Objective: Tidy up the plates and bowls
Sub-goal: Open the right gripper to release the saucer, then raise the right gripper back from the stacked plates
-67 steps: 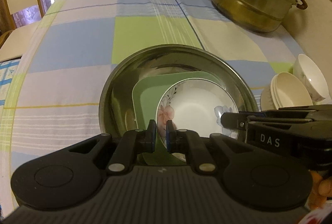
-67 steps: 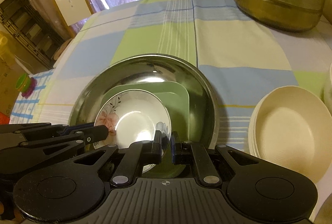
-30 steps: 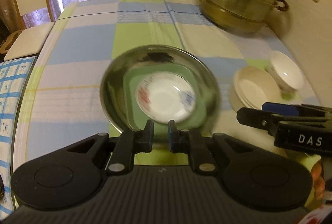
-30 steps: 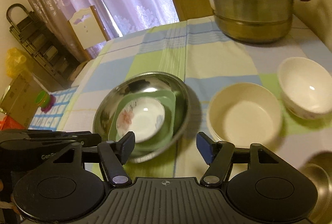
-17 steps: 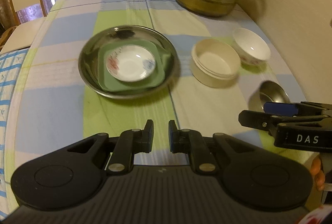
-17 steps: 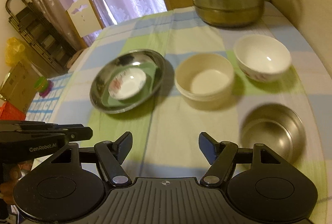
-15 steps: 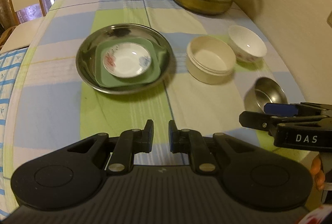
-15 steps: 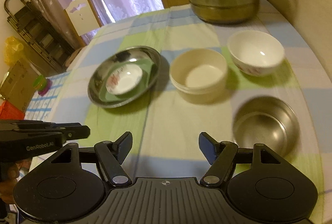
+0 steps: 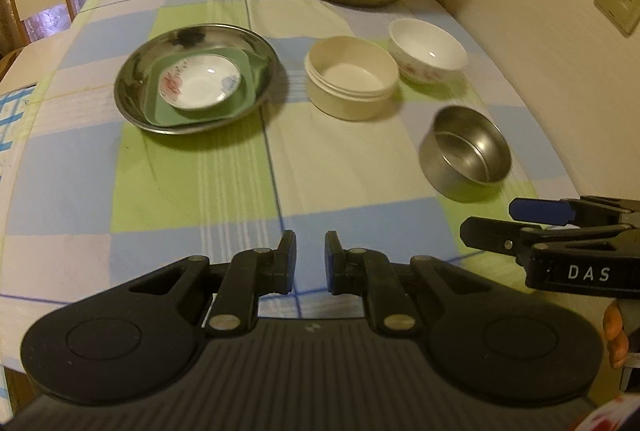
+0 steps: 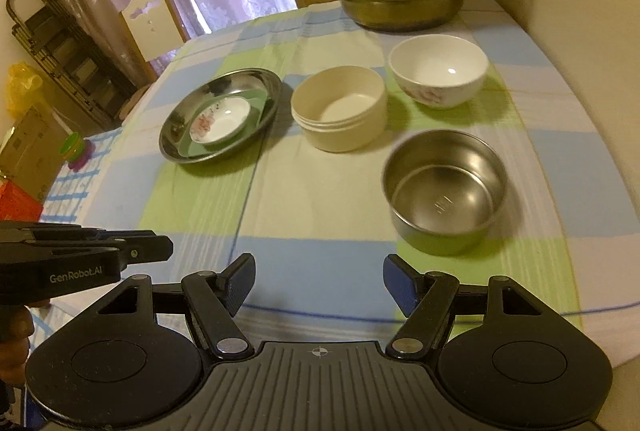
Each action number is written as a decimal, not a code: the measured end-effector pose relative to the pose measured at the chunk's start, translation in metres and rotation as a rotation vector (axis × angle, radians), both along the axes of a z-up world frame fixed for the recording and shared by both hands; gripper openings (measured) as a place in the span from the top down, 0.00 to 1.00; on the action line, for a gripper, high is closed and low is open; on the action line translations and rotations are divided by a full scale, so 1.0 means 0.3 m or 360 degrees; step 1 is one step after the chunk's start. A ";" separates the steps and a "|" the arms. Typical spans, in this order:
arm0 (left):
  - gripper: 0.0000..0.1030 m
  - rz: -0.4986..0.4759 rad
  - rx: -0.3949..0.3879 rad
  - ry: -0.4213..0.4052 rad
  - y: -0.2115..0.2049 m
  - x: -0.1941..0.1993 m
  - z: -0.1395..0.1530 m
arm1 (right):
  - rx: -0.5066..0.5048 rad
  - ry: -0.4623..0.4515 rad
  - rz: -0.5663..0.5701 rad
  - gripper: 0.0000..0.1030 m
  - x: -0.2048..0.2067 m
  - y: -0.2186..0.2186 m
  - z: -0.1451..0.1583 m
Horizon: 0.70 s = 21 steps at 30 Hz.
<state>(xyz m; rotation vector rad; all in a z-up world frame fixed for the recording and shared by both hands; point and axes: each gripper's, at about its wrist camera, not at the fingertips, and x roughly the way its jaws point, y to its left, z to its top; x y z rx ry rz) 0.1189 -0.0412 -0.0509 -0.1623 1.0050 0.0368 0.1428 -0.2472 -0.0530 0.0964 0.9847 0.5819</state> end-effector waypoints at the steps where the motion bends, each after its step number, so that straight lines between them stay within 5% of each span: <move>1: 0.88 -0.0004 0.0001 0.0001 -0.015 -0.007 -0.001 | -0.0004 0.0001 -0.0006 0.31 -0.006 -0.011 0.000; 21: 0.88 -0.0060 0.0052 -0.0048 -0.187 -0.095 0.020 | -0.0001 -0.0001 -0.0125 0.31 -0.111 -0.199 0.000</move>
